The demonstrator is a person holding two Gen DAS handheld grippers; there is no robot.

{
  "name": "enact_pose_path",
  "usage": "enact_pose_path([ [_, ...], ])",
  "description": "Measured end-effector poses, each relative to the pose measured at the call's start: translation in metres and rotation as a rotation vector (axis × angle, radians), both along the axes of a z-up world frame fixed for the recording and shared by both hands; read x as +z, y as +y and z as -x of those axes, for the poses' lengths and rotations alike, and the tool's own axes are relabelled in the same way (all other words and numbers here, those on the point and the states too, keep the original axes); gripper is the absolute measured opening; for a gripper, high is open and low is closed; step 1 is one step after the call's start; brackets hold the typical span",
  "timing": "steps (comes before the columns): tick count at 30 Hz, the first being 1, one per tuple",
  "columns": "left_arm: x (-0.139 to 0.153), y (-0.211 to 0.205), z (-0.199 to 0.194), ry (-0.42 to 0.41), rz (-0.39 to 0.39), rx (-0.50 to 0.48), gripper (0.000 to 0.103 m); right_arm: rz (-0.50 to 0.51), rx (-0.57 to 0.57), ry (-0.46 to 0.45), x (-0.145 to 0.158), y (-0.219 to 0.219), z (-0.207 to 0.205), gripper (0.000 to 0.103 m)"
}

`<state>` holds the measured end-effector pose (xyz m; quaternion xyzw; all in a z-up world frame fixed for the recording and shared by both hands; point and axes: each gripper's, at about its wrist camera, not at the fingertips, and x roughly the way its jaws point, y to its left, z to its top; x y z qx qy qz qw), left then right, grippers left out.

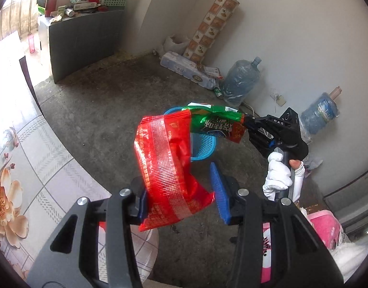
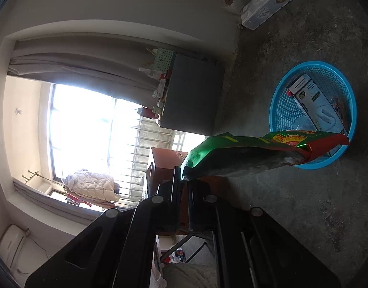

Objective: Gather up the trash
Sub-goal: 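Carry both items over the blue wastebasket and open both tools to drop them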

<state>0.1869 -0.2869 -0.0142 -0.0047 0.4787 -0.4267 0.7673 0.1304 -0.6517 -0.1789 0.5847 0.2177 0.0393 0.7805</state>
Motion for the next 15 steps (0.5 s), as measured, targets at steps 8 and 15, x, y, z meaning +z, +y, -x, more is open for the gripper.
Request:
enact_pose_path([
  [8, -0.011, 0.007, -0.027, 0.011, -0.039, 0.037, 0.042, -0.009, -0.035, 0.301, -0.123, -0.049, -0.048, 0.011],
  [15, -0.02, -0.019, -0.041, 0.022, -0.07, -0.005, 0.042, -0.181, -0.173, 0.499, -0.221, -0.06, 0.0, 0.031],
])
